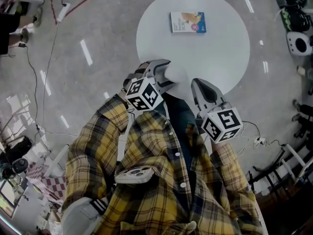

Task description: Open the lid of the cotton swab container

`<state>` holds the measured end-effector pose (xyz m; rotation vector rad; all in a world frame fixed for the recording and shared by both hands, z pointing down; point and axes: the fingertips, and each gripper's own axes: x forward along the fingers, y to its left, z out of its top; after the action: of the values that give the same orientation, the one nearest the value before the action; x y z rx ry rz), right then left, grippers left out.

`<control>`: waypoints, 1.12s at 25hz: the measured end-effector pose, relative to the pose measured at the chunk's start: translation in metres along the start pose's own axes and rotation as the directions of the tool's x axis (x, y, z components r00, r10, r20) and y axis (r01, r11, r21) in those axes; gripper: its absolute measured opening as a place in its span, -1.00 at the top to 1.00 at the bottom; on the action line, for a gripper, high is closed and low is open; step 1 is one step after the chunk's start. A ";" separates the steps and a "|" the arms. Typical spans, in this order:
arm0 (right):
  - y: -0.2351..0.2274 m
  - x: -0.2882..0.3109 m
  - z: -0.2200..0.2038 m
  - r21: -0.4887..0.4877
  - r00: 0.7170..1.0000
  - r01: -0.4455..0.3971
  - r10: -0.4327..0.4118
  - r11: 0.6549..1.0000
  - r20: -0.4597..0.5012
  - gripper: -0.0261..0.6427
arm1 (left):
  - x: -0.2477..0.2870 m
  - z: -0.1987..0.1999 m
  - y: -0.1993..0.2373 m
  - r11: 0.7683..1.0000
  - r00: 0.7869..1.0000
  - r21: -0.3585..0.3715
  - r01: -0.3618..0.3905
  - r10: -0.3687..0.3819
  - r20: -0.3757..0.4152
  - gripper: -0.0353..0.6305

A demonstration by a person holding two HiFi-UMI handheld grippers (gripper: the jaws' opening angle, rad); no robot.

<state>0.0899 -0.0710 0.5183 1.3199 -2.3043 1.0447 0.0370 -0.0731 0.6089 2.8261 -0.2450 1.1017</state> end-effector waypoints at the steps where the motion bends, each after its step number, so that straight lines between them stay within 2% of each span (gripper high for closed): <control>1: 0.000 0.000 -0.001 0.003 1.000 0.002 -0.002 1.000 0.001 0.87 | 0.003 0.000 0.000 1.000 1.000 0.008 0.002 -0.002 -0.004 -0.05; 12: -0.005 -0.001 -0.003 0.027 1.000 0.022 -0.022 0.999 0.009 0.87 | 0.021 0.001 0.002 0.999 1.000 0.035 0.007 -0.006 -0.013 -0.04; 15: -0.006 0.001 -0.005 0.031 1.000 0.023 -0.023 0.999 0.008 0.87 | 0.025 0.000 0.000 0.999 1.000 0.038 0.021 -0.021 -0.009 0.05; 22: -0.007 0.002 -0.003 0.030 1.000 0.021 -0.021 0.999 0.009 0.87 | 0.025 0.001 0.000 0.998 0.999 0.051 0.032 -0.032 0.000 0.07; 28: -0.009 0.002 0.001 0.027 1.000 0.018 -0.018 0.999 0.012 0.87 | 0.024 0.002 0.002 0.999 1.000 0.031 0.021 -0.021 0.001 0.08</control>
<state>0.0962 -0.0759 0.5228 1.3582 -2.2901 1.0679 0.0551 -0.0780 0.6241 2.8497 -0.1999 1.1084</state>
